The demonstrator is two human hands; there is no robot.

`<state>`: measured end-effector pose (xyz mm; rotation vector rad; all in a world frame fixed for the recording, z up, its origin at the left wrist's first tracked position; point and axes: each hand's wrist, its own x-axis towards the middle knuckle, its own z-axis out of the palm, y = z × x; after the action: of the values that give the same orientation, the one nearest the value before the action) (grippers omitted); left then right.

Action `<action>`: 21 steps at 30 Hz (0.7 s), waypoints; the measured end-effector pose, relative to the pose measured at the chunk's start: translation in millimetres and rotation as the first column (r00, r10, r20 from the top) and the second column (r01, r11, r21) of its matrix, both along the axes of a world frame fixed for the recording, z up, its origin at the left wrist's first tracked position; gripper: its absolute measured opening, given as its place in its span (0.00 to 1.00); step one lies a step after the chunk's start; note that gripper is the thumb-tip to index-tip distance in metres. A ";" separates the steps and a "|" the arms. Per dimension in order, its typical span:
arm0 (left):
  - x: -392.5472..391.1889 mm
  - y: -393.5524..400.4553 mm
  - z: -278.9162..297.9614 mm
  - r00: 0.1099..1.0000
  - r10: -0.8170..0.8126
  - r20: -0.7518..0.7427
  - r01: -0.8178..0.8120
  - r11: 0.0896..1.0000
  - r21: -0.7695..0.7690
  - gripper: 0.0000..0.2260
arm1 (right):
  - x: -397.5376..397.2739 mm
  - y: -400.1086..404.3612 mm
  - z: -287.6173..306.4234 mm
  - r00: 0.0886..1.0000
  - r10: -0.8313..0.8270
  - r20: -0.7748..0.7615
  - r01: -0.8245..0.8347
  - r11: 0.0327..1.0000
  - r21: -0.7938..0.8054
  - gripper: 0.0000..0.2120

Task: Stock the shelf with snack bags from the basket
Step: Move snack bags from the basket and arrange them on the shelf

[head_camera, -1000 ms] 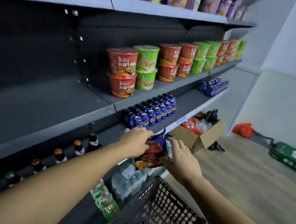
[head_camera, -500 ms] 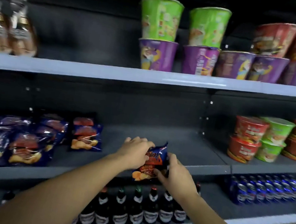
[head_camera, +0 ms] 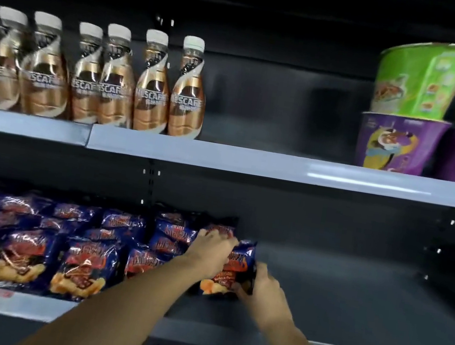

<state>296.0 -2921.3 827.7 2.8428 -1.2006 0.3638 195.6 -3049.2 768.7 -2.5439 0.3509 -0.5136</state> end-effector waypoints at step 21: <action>76.8 0.7 -32.7 0.998 -0.027 0.048 0.023 0.997 0.079 0.26 | 101.3 -26.7 -48.5 0.961 0.257 -0.106 -0.188 0.881 0.434 0.53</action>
<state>372.9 -2920.6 794.9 2.8980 -1.2855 0.3968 296.9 -3076.0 720.2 -2.1671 0.1929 -0.1231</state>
